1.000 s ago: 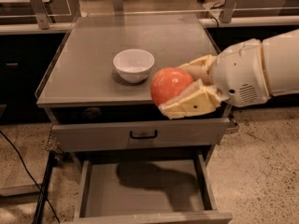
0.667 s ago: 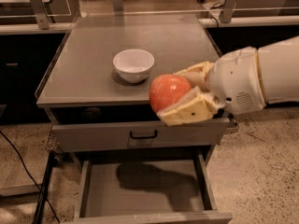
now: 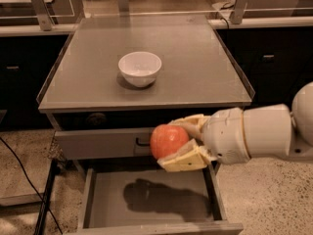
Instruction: Place apple into middle drawer
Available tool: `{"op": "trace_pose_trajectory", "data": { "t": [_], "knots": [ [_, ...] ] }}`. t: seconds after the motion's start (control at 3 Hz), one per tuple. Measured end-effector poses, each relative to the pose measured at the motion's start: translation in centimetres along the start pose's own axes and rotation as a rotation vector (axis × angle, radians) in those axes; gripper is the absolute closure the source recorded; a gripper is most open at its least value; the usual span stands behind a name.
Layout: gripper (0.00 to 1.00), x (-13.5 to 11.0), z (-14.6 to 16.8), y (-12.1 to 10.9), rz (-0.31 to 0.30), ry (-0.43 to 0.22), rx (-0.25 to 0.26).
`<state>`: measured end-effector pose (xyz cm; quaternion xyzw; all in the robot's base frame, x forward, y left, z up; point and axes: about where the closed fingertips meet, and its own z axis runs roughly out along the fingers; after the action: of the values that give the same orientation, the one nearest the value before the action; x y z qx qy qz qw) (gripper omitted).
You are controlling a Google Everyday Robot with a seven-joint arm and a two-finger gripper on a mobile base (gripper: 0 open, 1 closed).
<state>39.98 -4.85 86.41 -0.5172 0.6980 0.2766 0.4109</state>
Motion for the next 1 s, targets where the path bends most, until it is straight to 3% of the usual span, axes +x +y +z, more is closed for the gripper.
{"op": "trace_pose_trajectory", "data": {
  "t": [0.33,0.67,1.0],
  "knots": [
    [1.0,5.8,4.1,1.3,0.02,-0.006,-0.024],
    [1.0,12.6,8.9,2.4,0.079,0.022,-0.029],
    [1.0,14.8,10.5,1.8,0.051,0.033,-0.033]
  ]
}}
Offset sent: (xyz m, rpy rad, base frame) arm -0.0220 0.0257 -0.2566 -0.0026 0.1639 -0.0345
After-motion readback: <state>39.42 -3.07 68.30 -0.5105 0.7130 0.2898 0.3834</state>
